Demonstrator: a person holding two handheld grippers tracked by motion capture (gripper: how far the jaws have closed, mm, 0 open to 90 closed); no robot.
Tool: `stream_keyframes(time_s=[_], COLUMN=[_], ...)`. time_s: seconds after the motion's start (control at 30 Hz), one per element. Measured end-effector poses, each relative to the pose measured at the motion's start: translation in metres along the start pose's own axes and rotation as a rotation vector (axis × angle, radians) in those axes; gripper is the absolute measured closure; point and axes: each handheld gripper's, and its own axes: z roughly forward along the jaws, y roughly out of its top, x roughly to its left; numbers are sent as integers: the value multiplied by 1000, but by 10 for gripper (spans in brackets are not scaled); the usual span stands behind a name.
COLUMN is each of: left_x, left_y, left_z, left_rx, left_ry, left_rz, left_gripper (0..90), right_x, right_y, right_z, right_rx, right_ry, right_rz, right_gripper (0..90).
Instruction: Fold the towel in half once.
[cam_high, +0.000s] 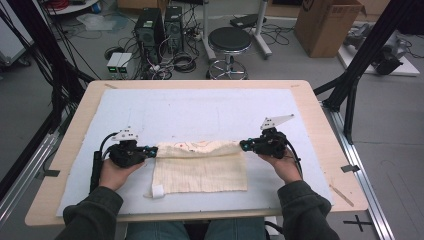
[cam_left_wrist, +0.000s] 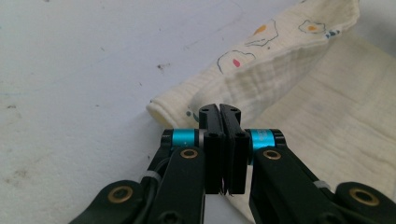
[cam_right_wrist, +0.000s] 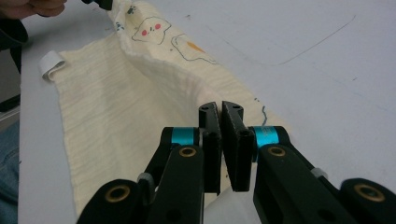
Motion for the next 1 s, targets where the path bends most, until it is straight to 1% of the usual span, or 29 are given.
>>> stream_keyframes(time_s=[0.07,0.1,0.13,0.2,0.33,0.37,0.4,0.47,0.5,0.57,0.63,0.7,0.77,0.8,0.87,0.93,1.0], left_x=[-1,-2,-4,-7,-12,-13,-15,-18,-19,-23,-24,-25,-25,-26,-25,-25,-24], left_y=[-1,-1,-1,-2,-2,-2,-2,-2,-3,-4,-7,-13,-20,-23,-26,-27,-27], left_z=[-1,-1,-1,-2,-2,-2,-3,-4,-5,-6,-7,-8,-9,-9,-11,-13,-17], left_rx=[8,13,12,24,44,44,49,53,56,61,54,61,67,63,60,52,35], left_ry=[-4,-3,-4,-4,-2,-3,-5,-5,-5,-7,-12,-18,-26,-30,-38,-47,-61], left_rz=[7,20,19,41,67,68,76,91,99,110,107,98,95,88,84,81,72], left_gripper=[879,879,879,879,878,878,878,877,877,877,876,876,874,871,864,840,773], right_x=[1,2,3,6,11,12,13,15,16,17,19,21,23,23,25,26,27], right_y=[-3,-4,-6,-9,-15,-17,-19,-22,-24,-27,-29,-31,-34,-36,-38,-40,-41], right_z=[0,0,0,-1,0,0,-1,-1,-2,-3,-4,-4,-4,-3,-2,-1,-2], right_rx=[-1,2,6,0,11,9,9,9,14,10,13,15,33,37,44,49,45], right_ry=[3,3,7,11,16,17,17,20,20,22,24,29,34,31,37,38,41], right_rz=[0,0,-2,-5,-11,-11,-6,-14,-7,-12,-8,-11,-12,-17,-12,-11,-12], right_gripper=[863,863,863,862,862,862,862,862,862,862,862,862,862,861,860,854,837])
